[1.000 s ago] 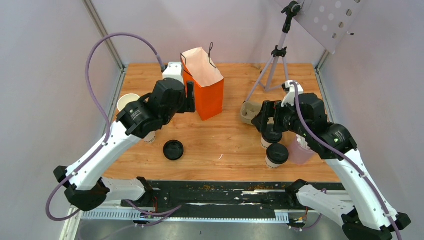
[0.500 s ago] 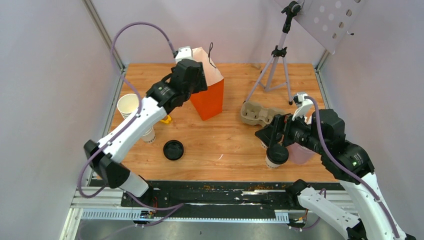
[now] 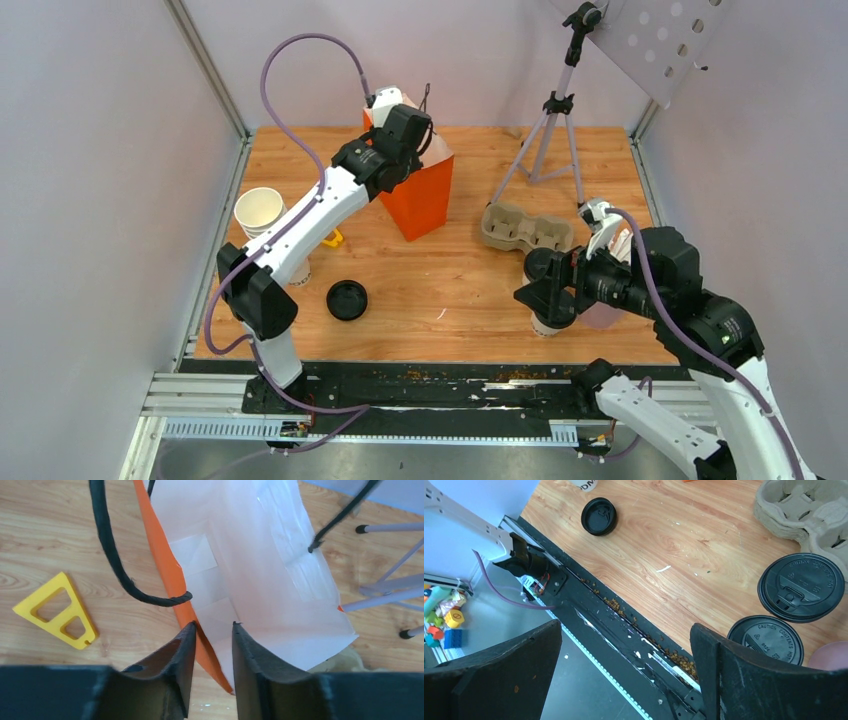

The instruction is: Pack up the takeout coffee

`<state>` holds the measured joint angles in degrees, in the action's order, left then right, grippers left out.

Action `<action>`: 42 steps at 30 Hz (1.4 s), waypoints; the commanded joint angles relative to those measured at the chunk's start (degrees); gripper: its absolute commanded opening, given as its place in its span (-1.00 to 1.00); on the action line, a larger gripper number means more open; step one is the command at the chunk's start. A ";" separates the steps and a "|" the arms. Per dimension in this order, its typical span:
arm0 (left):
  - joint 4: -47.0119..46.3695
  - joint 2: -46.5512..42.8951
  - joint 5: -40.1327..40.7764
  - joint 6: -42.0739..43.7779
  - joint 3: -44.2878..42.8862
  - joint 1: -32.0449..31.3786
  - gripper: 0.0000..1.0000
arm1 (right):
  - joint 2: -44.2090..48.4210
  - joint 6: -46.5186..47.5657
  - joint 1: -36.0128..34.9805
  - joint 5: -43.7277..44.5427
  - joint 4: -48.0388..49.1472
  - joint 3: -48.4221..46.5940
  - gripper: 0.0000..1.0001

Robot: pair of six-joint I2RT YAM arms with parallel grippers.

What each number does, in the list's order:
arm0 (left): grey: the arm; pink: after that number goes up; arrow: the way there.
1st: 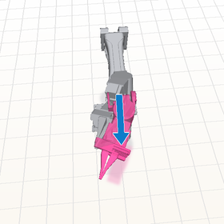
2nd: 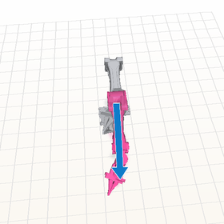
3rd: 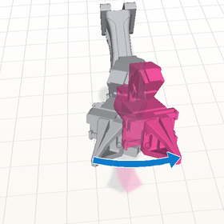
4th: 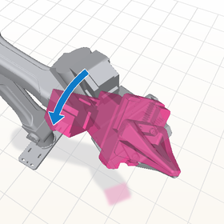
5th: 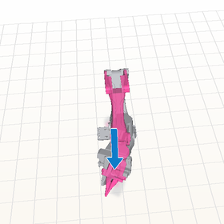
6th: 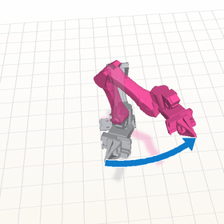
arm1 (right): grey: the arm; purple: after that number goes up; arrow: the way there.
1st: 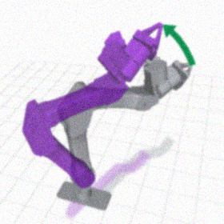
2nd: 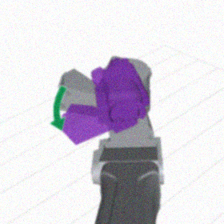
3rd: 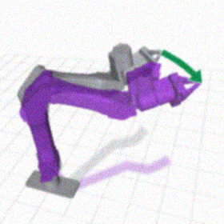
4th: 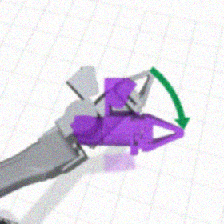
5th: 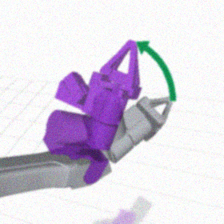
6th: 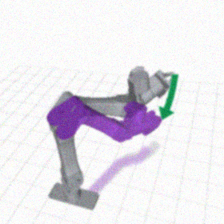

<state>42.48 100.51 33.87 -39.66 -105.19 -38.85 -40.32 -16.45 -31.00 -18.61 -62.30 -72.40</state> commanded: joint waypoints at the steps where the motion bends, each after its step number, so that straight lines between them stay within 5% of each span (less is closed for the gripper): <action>1: 3.61 2.67 0.90 -0.64 -5.63 0.22 -0.37 | -1.57 4.52 -0.21 -0.59 -2.63 -2.96 1.00; 7: 7.26 -0.70 -5.60 1.42 -5.14 0.27 -0.99 | -5.26 4.43 -0.27 3.64 -5.18 -6.41 1.00; 17: 14.55 -13.76 -20.88 11.28 2.96 0.24 -1.00 | -13.91 -0.39 -0.17 14.69 -1.97 -8.15 1.00; 29: 2.67 -32.44 -38.41 13.29 25.53 0.27 -1.00 | -26.14 1.28 2.94 31.29 11.82 -8.18 0.88; 42: -5.73 -38.13 -50.70 14.33 33.91 0.26 -1.00 | -40.08 0.68 13.95 27.07 17.23 -5.79 0.66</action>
<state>42.28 64.77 -11.42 -27.46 -72.14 -38.81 -76.60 -15.09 -17.85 8.67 -48.16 -78.48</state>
